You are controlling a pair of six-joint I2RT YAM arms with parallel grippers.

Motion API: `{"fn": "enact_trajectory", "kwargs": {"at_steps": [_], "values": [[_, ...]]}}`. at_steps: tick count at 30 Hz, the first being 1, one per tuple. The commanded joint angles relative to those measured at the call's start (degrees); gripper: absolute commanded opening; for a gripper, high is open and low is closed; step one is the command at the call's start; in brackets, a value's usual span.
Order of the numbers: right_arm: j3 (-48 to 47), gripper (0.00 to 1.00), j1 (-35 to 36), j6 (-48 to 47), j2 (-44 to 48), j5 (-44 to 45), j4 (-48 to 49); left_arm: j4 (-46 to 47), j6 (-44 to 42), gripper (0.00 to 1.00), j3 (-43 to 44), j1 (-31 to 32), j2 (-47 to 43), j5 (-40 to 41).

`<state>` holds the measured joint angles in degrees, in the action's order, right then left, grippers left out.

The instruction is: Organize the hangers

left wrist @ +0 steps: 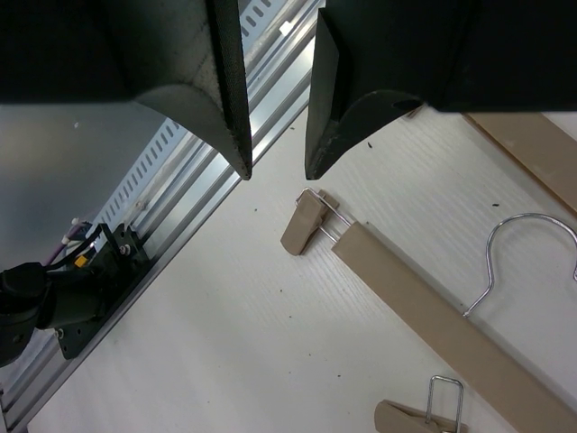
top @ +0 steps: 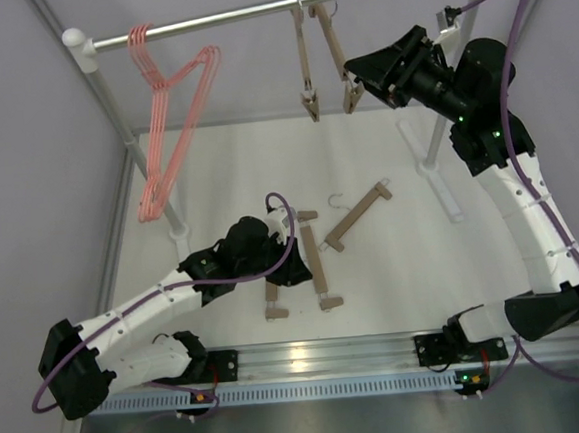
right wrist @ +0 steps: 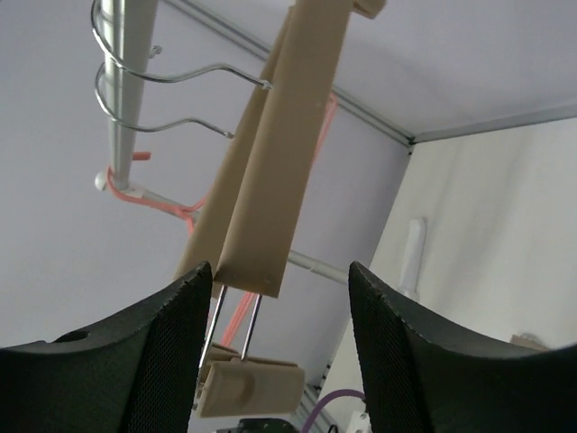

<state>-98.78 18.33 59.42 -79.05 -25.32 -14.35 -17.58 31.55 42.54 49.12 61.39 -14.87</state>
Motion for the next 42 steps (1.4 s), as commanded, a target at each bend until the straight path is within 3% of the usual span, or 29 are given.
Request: {"fn": "enact_trajectory", "kwargs": {"at_steps": [1, 6, 10, 17, 21, 25, 29, 35, 42], "values": [[1.0, 0.6, 0.0, -5.6, 5.0, 7.5, -5.4, 2.3, -0.1, 0.35, -0.6, -0.1, -0.4, 0.6], [8.3, 0.63, -1.9, -9.6, 13.8, 17.2, -11.5, 3.8, -0.2, 0.36, -0.7, -0.1, 0.9, 0.5], [21.5, 0.63, -4.6, -10.2, 23.2, 21.2, -12.7, 6.3, 0.0, 0.36, -0.3, -0.1, 4.6, 0.5], [39.9, 0.64, -7.2, -11.0, 32.3, 22.7, -15.8, 12.5, 0.8, 0.36, 4.9, -0.1, 13.7, 3.4], [49.2, 0.63, -7.2, -10.2, 32.6, 20.7, -15.6, 13.6, 0.2, 0.36, 8.2, -0.1, 19.1, 5.8], [54.1, 0.62, -6.3, -9.2, 29.9, 22.1, -12.8, 13.7, -0.3, 0.36, 10.0, -1.3, 21.8, 5.9], [54.8, 0.62, 1.5, -7.8, 23.2, 28.4, -10.5, 13.4, -0.2, 0.36, 9.4, -3.7, 20.3, 3.8], [52.3, 0.62, 12.9, -2.1, 9.5, 36.5, -5.1, 9.5, -1.1, 0.37, 8.1, -6.7, 14.0, 2.1], [44.8, 0.61, 18.1, 2.1, -4.4, 41.0, -2.4, 3.9, -2.7, 0.38, 7.6, -9.9, 5.3, 0.5]]}}
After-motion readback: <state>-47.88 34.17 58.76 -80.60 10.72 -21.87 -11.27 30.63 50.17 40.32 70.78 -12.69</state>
